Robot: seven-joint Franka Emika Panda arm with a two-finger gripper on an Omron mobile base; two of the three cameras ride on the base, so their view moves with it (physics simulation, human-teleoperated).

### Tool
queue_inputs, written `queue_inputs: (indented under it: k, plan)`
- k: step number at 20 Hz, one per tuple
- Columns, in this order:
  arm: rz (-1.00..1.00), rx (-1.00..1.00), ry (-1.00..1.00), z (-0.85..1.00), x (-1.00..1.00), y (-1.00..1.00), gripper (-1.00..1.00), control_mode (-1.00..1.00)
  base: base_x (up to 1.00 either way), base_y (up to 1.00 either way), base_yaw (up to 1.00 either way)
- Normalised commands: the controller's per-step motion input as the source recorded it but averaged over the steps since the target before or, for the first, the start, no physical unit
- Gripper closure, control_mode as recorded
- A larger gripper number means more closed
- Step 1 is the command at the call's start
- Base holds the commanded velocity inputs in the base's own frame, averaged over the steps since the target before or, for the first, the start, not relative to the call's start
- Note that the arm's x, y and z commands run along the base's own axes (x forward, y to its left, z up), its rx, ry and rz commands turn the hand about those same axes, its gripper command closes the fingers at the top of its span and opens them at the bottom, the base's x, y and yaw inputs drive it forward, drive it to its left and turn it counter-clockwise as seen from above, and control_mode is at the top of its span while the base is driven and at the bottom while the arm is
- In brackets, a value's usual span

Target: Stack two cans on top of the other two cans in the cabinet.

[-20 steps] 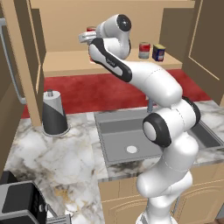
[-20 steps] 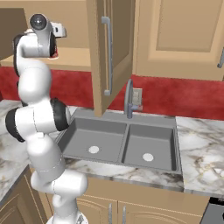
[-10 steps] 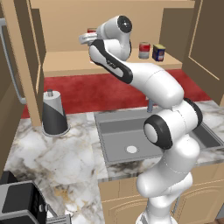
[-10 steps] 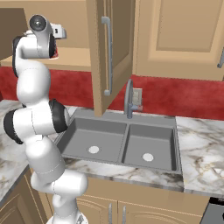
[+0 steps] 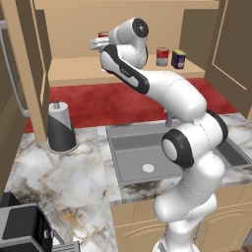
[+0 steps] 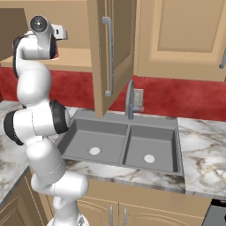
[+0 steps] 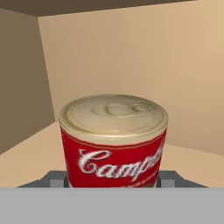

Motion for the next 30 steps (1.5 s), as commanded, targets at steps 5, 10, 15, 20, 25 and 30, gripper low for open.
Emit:
queue_inputs:
  k: [5, 10, 15, 20, 25, 30]
  plan:
    - [0.0, 0.0, 0.0, -0.04, 0.02, 0.0, 1.0, -1.0, 0.0, 0.0, 0.0]
    - [0.0, 0.0, -0.01, -0.1, 0.02, 0.0, 1.0, -1.0, 0.0, 0.0, 0.0]
    - [0.0, 0.0, 0.0, -0.09, 0.01, 0.0, 1.0, -1.0, 0.0, 0.0, 0.0]
    - [0.0, 0.0, 0.0, -0.18, 0.0, 0.0, -1.0, -1.0, 0.0, 0.0, 0.0]
    - [0.0, 0.0, 0.0, -0.17, 0.01, 0.0, -1.0, -1.0, 0.0, 0.0, 0.0]
    - [0.0, 0.0, -0.01, -0.14, 0.0, 0.0, -1.0, -1.0, 0.0, 0.0, 0.0]
